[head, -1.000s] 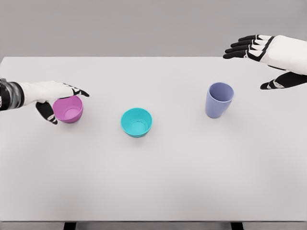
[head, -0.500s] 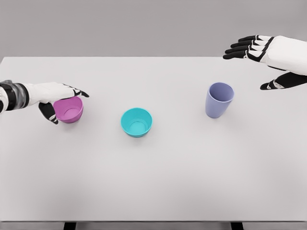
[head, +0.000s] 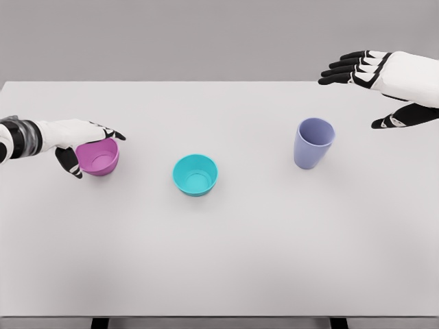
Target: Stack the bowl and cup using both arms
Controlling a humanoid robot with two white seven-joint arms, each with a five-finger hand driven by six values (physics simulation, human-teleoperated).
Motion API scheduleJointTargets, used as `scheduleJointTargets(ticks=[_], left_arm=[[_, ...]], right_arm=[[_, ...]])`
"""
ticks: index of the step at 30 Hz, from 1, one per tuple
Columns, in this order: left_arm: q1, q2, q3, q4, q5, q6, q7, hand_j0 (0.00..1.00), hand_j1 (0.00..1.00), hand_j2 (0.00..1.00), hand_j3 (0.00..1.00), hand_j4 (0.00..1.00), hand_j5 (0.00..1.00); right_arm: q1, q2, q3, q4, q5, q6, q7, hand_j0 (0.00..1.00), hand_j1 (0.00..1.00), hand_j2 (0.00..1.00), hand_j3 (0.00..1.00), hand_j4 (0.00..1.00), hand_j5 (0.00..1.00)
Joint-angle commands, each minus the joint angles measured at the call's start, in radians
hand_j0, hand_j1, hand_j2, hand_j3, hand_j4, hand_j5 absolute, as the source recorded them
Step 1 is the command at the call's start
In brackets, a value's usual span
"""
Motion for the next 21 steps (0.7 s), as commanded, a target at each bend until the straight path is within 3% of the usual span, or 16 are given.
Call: scheduleJointTargets(ticks=[1, 17, 21], left_arm=[[0.000, -0.002, -0.002, 0.005, -0.001, 0.000, 0.000, 1.00, 1.00, 1.00, 1.00, 1.00, 1.00], [0.000, -0.029, -0.003, 0.037, -0.016, 0.000, 0.000, 1.00, 1.00, 1.00, 1.00, 1.00, 1.00], [0.002, -0.029, -0.009, 0.037, -0.018, 0.000, 0.000, 0.94, 0.94, 0.94, 0.94, 0.94, 0.94]], right_arm=[[0.000, -0.001, 0.000, -0.001, -0.006, 0.003, -0.001, 1.00, 1.00, 1.00, 1.00, 1.00, 1.00], [0.000, -0.002, 0.000, 0.000, -0.006, 0.003, -0.001, 1.00, 1.00, 1.00, 1.00, 1.00, 1.00], [0.000, -0.002, 0.000, 0.000, -0.006, 0.003, -0.001, 1.00, 1.00, 1.00, 1.00, 1.00, 1.00]])
